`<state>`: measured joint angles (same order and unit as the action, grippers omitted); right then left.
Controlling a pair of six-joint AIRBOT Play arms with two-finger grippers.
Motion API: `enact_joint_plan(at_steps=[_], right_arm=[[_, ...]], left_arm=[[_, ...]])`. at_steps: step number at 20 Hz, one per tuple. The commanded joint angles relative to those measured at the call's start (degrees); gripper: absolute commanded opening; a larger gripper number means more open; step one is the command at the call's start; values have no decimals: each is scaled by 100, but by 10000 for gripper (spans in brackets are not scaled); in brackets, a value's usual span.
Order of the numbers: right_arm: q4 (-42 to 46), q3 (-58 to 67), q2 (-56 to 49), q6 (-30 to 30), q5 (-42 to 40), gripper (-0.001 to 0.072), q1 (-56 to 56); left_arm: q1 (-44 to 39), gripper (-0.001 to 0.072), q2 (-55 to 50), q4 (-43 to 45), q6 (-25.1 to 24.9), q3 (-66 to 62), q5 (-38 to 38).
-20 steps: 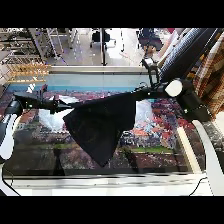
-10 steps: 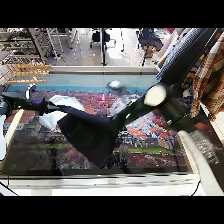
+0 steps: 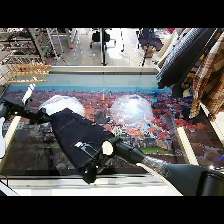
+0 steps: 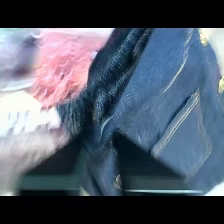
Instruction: Fold the clothes and pants, and hang the long-sleeved shirts on hangers.
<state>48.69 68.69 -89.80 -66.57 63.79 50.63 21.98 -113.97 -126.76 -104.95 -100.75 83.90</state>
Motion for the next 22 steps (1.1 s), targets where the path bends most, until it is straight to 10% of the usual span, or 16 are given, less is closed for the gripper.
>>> enact_joint_plan(at_steps=[1, 5, 8, 14, 20, 22], right_arm=[[-181, -7, 9, 105, -17, 469, -337], [199, -332, 922, -1189, 83, 527, -2166], [-815, -1239, 1139, -1845, -566, 699, -2962], [-3279, -1799, -57, -970, -1215, 709, -2063], [-3169, -352, -1355, -986, -892, 699, -1915], [-3058, 105, -1609, -1108, -927, 562, -1956]], left_arm=[[98, 450, 63, 50, 20, -4, 153], [428, 450, 511, 42, 44, -4, 188], [599, 450, 874, -195, 72, -4, 214], [310, 450, 1329, -1001, -98, -4, 210], [-111, 450, 1329, -999, -96, 0, 271], [-240, 449, 1329, -999, -94, 0, 323]])
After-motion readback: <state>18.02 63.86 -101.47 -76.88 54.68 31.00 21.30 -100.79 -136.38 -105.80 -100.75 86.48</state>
